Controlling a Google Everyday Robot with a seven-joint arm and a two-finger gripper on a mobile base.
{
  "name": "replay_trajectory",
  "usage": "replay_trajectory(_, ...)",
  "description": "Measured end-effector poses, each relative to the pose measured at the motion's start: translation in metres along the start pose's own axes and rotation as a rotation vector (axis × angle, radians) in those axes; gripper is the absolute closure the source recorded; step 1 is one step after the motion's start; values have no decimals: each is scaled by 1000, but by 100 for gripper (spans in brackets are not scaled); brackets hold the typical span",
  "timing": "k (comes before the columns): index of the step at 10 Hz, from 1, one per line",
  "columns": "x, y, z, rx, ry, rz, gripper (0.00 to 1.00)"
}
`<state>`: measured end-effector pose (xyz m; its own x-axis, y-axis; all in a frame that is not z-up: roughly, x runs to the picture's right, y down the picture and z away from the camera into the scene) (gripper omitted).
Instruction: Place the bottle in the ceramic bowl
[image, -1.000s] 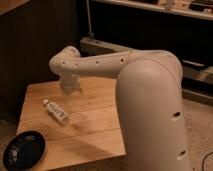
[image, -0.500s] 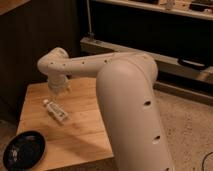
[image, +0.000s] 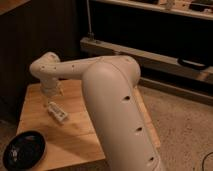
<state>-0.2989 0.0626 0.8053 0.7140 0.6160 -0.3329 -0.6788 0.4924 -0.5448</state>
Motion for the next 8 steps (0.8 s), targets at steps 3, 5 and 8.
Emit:
replay_trajectory(3,-1,10,23,-17,27,2,35)
replay_trajectory(5,2,8,38,-22,43,16,35)
replay_trajectory(8,2,17,51,-27,50,-2,35)
